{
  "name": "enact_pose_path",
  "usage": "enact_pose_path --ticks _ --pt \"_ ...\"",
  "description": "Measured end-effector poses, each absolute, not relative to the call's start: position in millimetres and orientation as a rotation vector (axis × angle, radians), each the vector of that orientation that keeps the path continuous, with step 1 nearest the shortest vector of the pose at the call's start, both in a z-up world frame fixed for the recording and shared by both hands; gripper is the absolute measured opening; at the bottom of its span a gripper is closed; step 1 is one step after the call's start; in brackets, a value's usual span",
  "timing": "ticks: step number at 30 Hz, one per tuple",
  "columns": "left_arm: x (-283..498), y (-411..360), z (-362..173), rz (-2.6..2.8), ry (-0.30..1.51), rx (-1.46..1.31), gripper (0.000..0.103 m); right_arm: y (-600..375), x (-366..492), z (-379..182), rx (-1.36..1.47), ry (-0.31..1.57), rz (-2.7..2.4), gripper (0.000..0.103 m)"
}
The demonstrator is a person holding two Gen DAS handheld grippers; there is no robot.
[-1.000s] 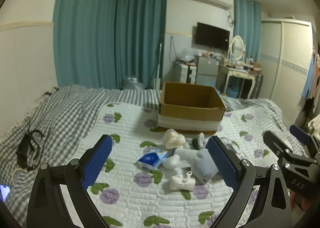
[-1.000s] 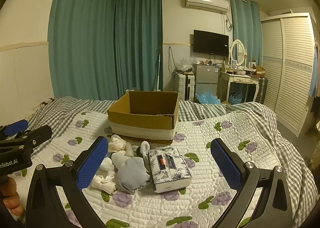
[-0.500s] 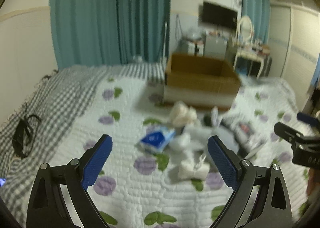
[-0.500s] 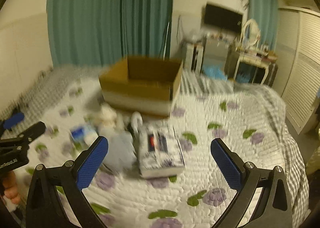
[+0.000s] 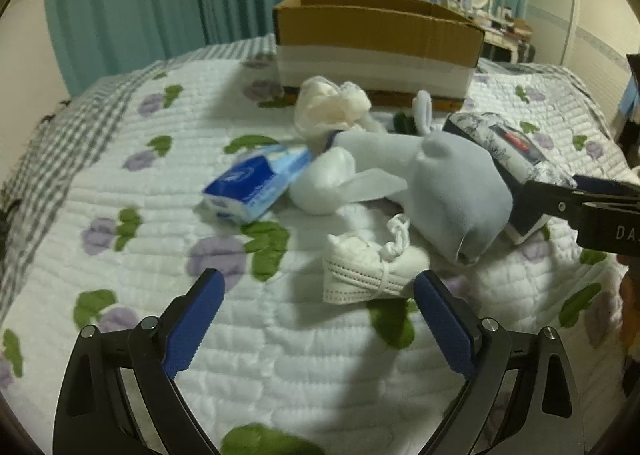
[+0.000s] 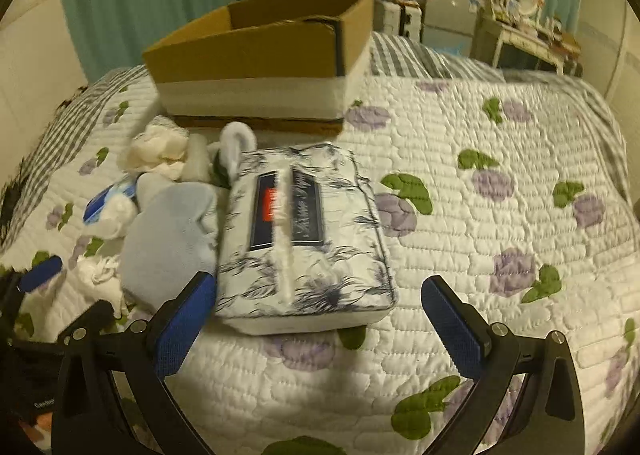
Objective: Organize soft objects
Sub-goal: 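Grasp the floral tissue pack with the right tool while the left grasps the white shoe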
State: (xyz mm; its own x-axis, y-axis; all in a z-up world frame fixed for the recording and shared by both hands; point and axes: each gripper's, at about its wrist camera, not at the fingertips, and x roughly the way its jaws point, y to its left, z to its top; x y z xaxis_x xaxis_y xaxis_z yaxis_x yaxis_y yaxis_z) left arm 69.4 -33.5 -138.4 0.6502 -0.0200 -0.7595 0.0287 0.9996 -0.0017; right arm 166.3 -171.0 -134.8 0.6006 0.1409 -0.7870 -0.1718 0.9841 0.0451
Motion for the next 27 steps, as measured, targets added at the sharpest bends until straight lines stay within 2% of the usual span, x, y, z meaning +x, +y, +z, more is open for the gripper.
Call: enact_pose_path --ticks 4,5,6,7,10,12,14,16,27 --pt "78 -42 -143 -0.078 0.867 0.021 0.095 -172 173 -141 -0.012 0.932 0.206 0.094" --pt "79 -44 -144 -0.094 0.871 0.027 0.088 -171 173 -142 -0.015 0.934 0.207 0.092" --pt "79 -48 -145 -0.113 0.876 0.038 0.084 -169 173 -143 -0.018 0.935 0.214 0.085" --pt "80 -50 -146 -0.12 0.876 0.05 0.083 -168 173 -144 -0.02 0.934 0.216 0.084" --pt "80 -55 -145 -0.144 0.861 0.088 0.066 -167 171 -142 -0.023 0.923 0.21 0.08" --pt "81 -55 -143 -0.162 0.849 0.092 0.048 -168 169 -140 -0.019 0.911 0.2 0.078" --pt "82 -53 -140 -0.177 0.843 0.084 0.035 -171 165 -137 -0.013 0.897 0.185 0.077" --pt "80 -50 -136 -0.196 0.842 0.071 0.027 -173 161 -135 -0.011 0.884 0.168 0.075" --pt "54 -37 -83 -0.25 0.73 0.056 0.026 -175 130 -95 -0.018 0.783 0.12 0.072"
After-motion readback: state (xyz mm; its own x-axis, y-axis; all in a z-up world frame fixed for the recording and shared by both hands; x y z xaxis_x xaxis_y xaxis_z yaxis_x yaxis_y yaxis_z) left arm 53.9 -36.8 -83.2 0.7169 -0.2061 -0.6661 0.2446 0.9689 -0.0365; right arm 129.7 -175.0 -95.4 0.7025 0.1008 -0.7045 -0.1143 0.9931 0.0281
